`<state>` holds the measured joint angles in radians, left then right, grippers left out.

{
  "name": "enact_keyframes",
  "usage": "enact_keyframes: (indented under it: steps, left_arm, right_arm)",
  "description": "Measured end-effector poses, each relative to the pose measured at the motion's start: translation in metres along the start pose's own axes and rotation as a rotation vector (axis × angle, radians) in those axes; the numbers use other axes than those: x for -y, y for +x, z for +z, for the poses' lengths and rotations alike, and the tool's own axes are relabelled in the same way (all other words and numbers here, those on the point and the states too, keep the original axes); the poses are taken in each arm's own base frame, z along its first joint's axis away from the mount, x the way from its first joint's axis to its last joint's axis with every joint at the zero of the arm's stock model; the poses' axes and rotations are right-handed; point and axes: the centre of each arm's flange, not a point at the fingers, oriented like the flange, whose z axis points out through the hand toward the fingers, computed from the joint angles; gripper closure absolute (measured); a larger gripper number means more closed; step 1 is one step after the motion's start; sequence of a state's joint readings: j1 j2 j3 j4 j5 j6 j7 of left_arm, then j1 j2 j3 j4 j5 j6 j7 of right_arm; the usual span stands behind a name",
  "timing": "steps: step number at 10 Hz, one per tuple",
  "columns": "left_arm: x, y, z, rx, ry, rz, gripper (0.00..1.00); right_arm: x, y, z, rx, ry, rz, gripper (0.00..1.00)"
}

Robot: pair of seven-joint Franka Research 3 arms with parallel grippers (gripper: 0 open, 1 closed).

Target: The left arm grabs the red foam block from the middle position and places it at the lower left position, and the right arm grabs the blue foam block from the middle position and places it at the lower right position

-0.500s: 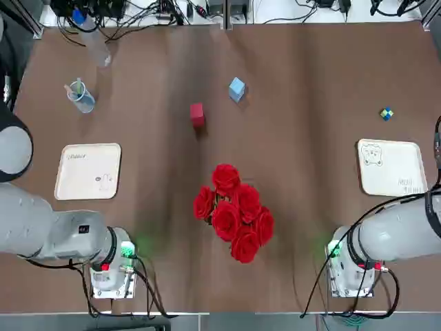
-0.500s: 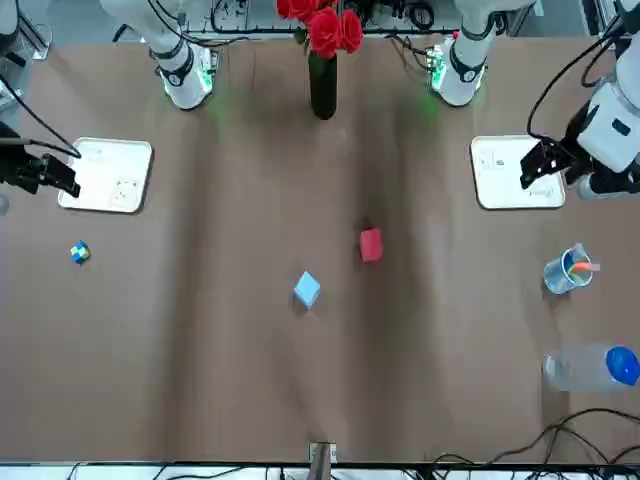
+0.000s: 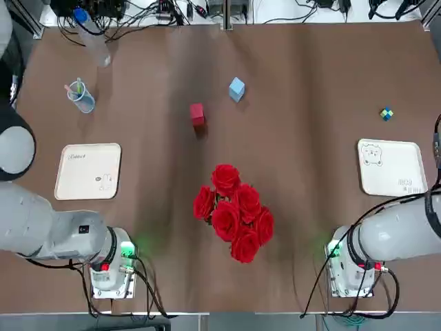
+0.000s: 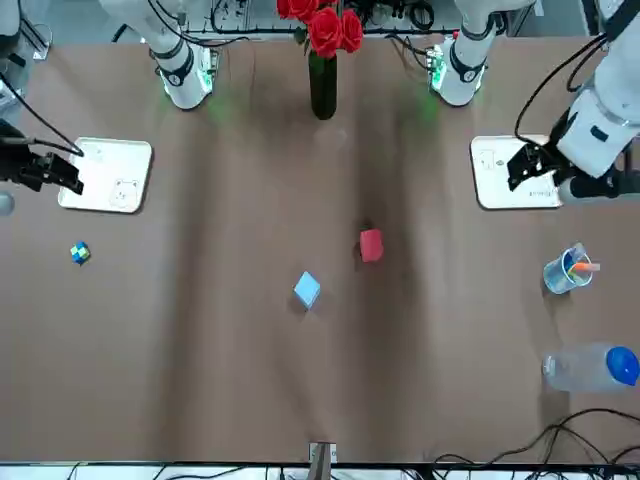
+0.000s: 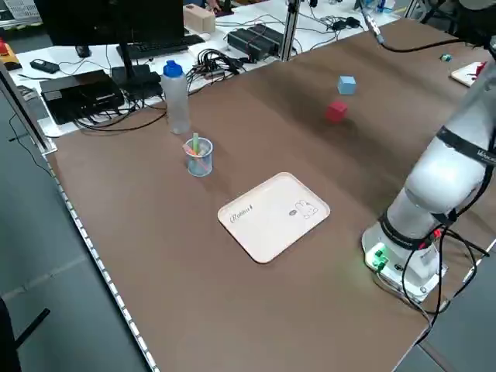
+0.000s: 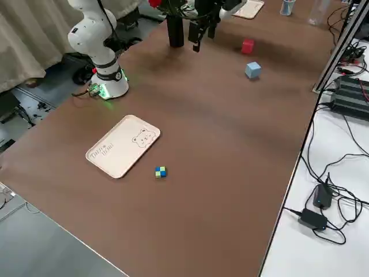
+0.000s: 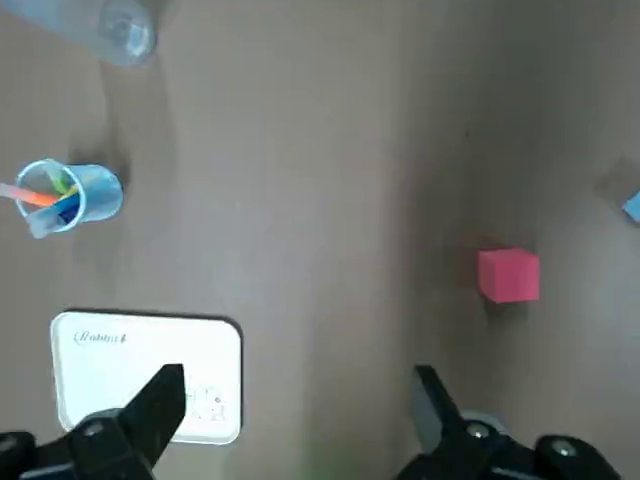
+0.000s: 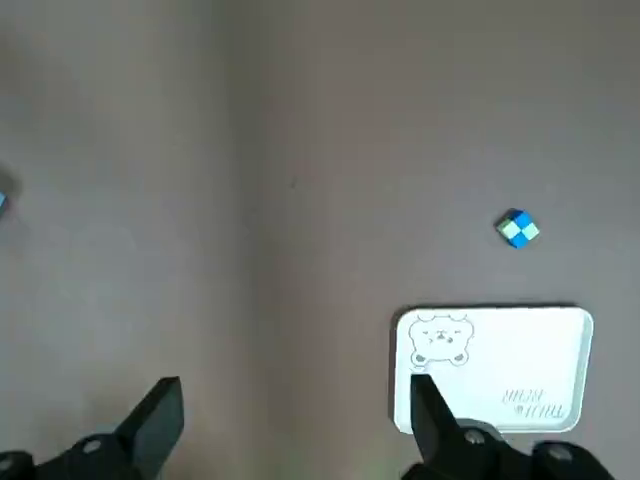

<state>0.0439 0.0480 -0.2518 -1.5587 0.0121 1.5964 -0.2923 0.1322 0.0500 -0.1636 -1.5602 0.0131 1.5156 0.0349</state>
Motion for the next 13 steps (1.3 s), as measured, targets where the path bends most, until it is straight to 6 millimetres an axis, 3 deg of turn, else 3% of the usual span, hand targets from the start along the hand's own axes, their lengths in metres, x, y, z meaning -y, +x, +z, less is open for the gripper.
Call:
enact_keyframes:
  steps: [2,4,5,8,10,12,13]
  left_arm:
    - [-0.044,0.007,0.034,0.009,0.002,-0.162,0.00]
    - [-0.109,0.001,0.084,0.008,0.033,-0.220,0.00]
    - [-0.132,-0.005,0.111,0.012,0.037,-0.248,0.00]
    - [-0.164,-0.010,0.195,0.030,0.021,-0.314,0.00]
    - [-0.192,-0.014,0.243,0.050,0.003,-0.342,0.00]
    - [-0.236,-0.039,0.303,0.073,0.002,-0.306,0.00]
    - [-0.248,-0.046,0.332,0.059,-0.005,-0.273,0.00]
  right_arm:
    - [0.030,0.014,0.033,0.057,-0.014,-0.046,0.00]
    - [0.067,0.035,0.077,0.106,-0.036,-0.099,0.00]
    - [0.084,0.044,0.097,0.116,-0.046,-0.124,0.00]
    - [0.142,0.058,0.149,0.137,-0.076,-0.209,0.00]
    - [0.161,0.057,0.161,0.156,-0.034,-0.274,0.00]
    - [0.169,0.051,0.161,0.192,0.011,-0.344,0.00]
    - [0.171,0.049,0.162,0.207,0.025,-0.373,0.00]
